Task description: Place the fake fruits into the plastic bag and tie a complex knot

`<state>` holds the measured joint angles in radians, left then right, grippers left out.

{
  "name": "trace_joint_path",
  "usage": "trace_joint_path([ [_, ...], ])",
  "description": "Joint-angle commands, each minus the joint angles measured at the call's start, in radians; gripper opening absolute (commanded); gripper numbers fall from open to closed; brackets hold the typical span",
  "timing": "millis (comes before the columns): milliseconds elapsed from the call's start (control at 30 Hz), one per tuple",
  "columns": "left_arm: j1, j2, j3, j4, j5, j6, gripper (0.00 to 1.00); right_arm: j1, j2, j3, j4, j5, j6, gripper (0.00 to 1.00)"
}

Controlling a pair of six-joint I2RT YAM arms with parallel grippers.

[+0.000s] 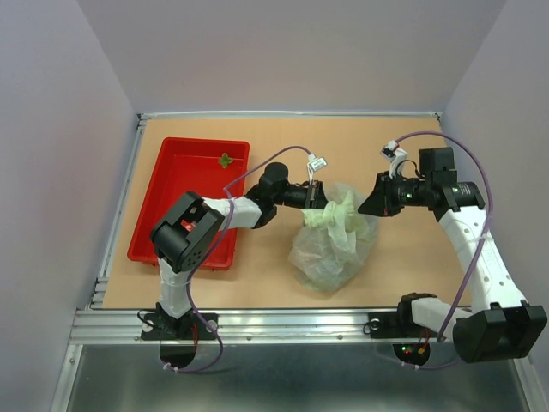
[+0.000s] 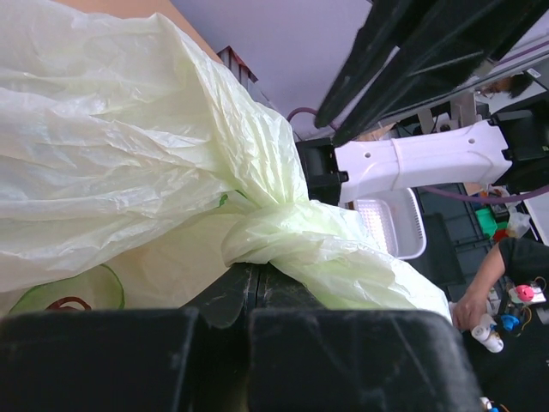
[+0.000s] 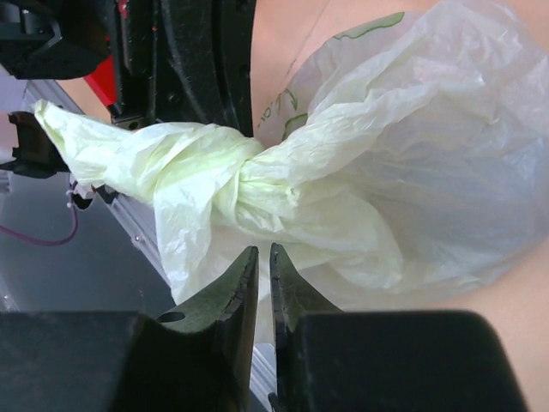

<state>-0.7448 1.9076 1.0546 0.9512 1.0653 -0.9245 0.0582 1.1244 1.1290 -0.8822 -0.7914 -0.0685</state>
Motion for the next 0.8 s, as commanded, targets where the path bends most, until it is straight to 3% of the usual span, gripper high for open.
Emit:
trace_joint_path([
  [0,-0.002,-0.056,0.010,0.061,0.015,0.006,0.00,-0.008,-0.022,0.028,-0.057,-0.064,-0.030,0.13],
  [267,-0.002,-0.058,0.024,0.060,0.015,0.003,0.00,-0.006,0.083,-0.023,-0.037,-0.138,-0.048,0.06],
  [500,-0.002,-0.064,0.018,0.058,0.010,0.003,0.00,0.028,0.147,-0.029,-0.024,-0.100,-0.044,0.06],
  [767,-0.002,-0.048,0.022,0.064,0.016,0.000,0.00,0.032,0.158,-0.050,0.066,-0.092,0.005,0.34],
])
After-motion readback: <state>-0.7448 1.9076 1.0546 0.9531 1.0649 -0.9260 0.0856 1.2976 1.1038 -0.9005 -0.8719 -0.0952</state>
